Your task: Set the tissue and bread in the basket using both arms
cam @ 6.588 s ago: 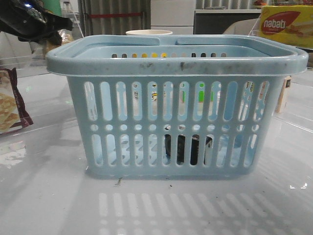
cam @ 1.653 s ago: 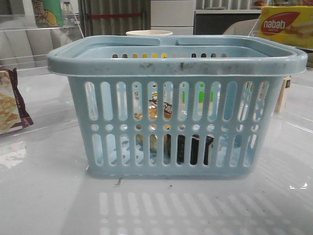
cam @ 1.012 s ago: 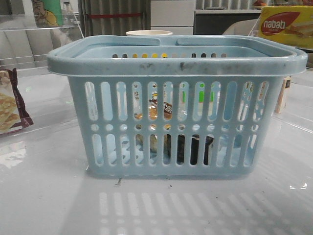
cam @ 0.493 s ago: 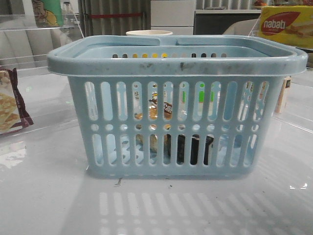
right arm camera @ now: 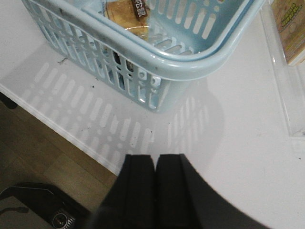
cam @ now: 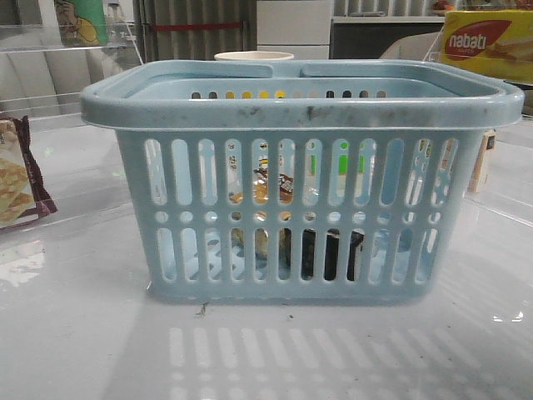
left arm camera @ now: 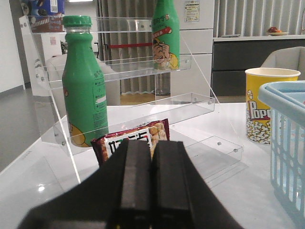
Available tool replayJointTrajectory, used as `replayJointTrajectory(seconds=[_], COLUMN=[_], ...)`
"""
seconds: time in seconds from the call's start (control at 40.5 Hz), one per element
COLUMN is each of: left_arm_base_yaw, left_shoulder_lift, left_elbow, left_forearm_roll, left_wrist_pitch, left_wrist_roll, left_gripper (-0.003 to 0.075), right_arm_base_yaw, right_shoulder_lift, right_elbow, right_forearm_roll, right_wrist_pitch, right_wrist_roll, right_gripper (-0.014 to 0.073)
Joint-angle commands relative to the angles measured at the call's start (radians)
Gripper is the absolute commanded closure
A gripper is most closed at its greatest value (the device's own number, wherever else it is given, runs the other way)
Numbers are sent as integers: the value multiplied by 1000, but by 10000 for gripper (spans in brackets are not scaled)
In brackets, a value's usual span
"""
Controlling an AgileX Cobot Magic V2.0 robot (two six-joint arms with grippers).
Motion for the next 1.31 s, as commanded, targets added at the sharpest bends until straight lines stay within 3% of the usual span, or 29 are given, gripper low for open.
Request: replayJointTrajectory(seconds=[0.0,0.247,0.493,0.814,1.283], left_arm_base_yaw=[-8,-8,-8,-8,-8], left_shoulder_lift=[-19,-19,-19,-19,-17], left_elbow=[-1,-1,-1,-1,-1], left_forearm_roll=[0,0,0,0,0], left_wrist_pitch=[-89,-89,-89,-89,-89], left_wrist_roll=[-9,-9,-9,-9,-9], left_gripper=[629,629,630,630,629], right_arm_base_yaw=[-55,-332,-509,-548,-539], right_shoulder_lift=[-35,-297,-501,-642,-642], right_elbow=[15,307,574,768,765], right_forearm_roll=[-17,-9,-1,2,50], right_wrist_pitch=[-127,-574,-829,-967,-977], right_wrist_roll=[-3,-3,-3,-3,-3], right_gripper=[538,538,538,538,538])
